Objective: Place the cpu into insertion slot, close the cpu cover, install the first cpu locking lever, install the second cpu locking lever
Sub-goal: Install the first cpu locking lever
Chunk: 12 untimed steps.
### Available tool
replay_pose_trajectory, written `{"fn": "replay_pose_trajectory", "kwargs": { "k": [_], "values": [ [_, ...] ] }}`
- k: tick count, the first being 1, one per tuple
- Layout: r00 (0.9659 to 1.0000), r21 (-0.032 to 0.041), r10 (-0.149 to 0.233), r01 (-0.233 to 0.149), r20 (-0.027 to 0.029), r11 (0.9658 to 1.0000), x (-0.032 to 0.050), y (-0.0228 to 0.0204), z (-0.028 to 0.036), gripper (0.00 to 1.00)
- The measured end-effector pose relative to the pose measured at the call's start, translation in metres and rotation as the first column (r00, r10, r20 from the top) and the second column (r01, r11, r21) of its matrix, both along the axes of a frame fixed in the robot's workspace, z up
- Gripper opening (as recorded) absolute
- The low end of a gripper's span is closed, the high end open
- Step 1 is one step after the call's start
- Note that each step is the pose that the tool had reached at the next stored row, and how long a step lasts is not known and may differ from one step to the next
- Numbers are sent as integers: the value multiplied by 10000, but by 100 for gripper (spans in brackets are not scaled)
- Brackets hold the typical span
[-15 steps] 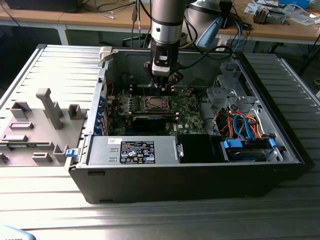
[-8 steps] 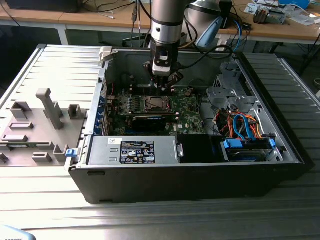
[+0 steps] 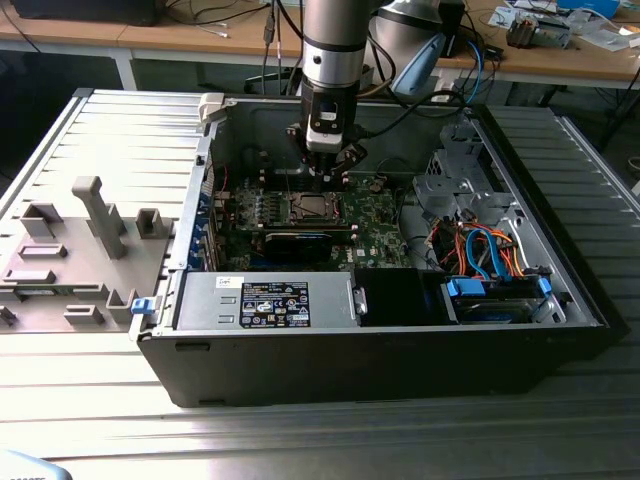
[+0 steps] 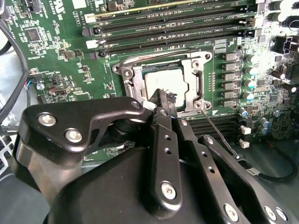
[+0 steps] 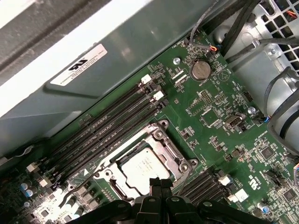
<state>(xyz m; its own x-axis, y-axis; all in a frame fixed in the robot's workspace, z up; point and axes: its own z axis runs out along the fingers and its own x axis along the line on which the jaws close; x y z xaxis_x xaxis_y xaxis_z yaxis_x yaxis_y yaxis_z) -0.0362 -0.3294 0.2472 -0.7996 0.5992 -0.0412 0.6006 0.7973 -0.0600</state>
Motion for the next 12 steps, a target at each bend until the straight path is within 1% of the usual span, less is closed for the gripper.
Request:
{"fn": "replay_pose_trajectory", "kwargs": {
  "k": [12],
  "values": [
    [9999, 1, 136, -136, 0, 9999, 7, 0, 0, 11]
  ]
}}
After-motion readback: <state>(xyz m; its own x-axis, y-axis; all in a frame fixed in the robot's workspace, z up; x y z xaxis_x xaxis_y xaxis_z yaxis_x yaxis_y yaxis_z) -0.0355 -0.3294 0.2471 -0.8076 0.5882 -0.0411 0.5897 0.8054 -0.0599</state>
